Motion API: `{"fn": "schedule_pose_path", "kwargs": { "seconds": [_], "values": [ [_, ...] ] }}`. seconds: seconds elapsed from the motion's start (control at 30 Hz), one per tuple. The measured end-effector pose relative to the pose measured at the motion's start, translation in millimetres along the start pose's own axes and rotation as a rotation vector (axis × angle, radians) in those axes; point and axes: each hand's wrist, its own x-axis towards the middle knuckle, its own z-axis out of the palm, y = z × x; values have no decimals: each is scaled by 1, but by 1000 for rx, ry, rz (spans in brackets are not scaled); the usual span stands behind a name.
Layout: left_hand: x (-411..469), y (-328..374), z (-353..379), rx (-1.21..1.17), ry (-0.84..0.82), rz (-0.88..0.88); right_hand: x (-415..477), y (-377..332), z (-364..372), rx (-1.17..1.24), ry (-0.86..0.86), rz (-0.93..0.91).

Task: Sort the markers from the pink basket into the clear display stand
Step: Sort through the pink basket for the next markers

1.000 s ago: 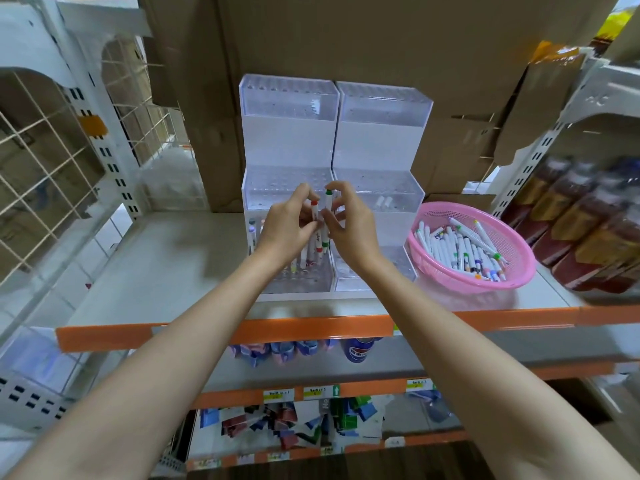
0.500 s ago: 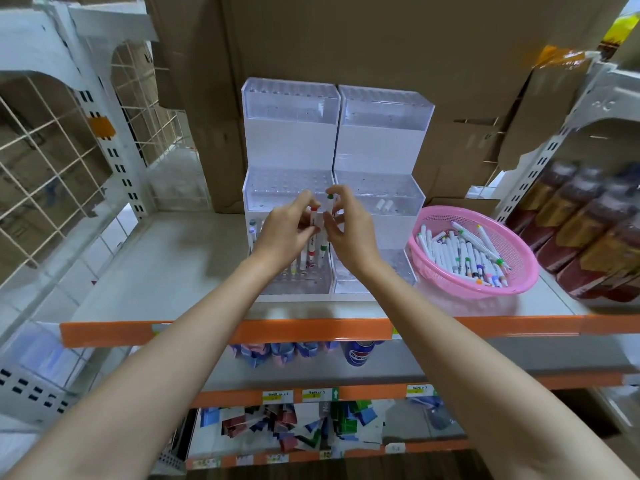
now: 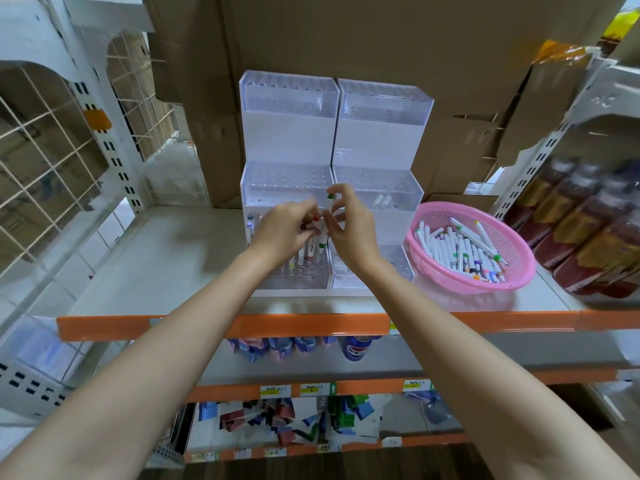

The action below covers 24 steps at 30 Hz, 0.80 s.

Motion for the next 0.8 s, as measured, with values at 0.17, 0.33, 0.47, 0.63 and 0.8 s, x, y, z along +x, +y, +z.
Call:
{"fn": "schedule_pose_path", "kwargs": {
  "seconds": [0.17, 0.33, 0.47, 0.63, 0.8],
  "values": [
    [-5, -5, 7, 38, 26, 14, -2, 0, -1, -7, -11, 13],
    [-5, -5, 7, 52, 40, 31, -4, 0, -3, -7, -7, 8],
    [-6, -4, 7, 103, 74, 39, -4, 1, -4, 4, -18, 14],
    [-6, -5, 8, 168, 40, 59, -3, 1, -4, 1, -22, 16],
    [-10, -7, 8, 269, 66, 148, -4, 2, -4, -13, -27, 9]
  ]
}}
